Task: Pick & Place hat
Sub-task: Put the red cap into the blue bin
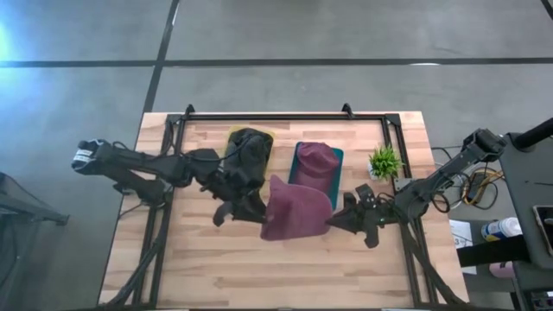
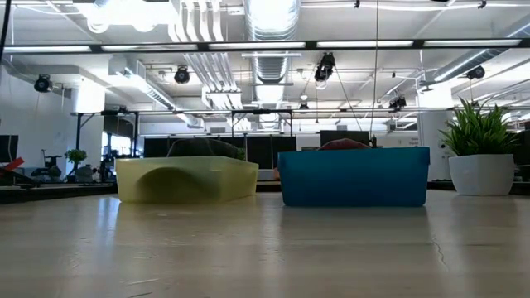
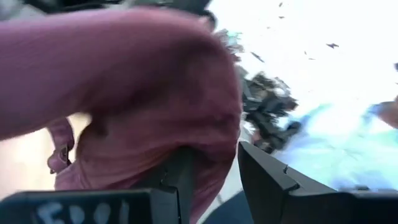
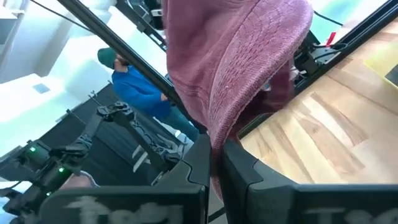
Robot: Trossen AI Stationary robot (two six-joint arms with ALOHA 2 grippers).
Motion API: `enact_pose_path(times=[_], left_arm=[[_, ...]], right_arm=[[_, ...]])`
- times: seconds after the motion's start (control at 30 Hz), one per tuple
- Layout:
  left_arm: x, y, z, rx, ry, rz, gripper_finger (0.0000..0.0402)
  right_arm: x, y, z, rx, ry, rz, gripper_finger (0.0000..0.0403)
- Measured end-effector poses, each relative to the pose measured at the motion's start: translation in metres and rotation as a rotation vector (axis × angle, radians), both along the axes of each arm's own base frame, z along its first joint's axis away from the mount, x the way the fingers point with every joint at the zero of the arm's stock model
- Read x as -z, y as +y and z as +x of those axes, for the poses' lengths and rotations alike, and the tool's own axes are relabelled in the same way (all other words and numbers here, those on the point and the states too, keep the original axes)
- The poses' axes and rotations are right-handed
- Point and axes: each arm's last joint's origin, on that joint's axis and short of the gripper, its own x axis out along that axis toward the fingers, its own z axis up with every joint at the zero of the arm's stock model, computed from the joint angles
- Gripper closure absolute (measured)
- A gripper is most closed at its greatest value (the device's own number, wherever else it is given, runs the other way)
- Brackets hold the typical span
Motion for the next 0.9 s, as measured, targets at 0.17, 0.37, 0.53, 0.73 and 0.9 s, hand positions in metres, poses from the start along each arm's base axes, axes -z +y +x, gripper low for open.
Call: enact_pose_path(times=[0.17, 0.37, 0.53, 0.73, 0.9], left_arm=[[-0.014, -0.002, -0.003, 0.092, -0.147, -0.016, 0.0284], [-0.021, -0.003, -0.002, 0.117, -0.283, 0.000, 0.0284], [-0.024, -0.006, 0.004, 0.176, -0.383, -0.033, 0.0284], [-0.013, -0.010, 0.019, 0.226, -0.347, -0.092, 0.0284], [-0.010, -0.012, 0.028, 0.248, -0.452, -0.140, 0.0284]], right_arm=[[-0.007, 0.000, -0.003, -0.057, -0.047, 0.033, 0.0390], [-0.012, 0.001, -0.003, -0.109, -0.087, 0.086, 0.0390], [-0.015, 0.001, -0.001, -0.108, -0.130, 0.114, 0.0390], [-0.021, -0.005, 0.001, -0.079, -0.195, 0.126, 0.0390], [-0.020, -0.009, 0.006, -0.101, -0.196, 0.162, 0.0390]])
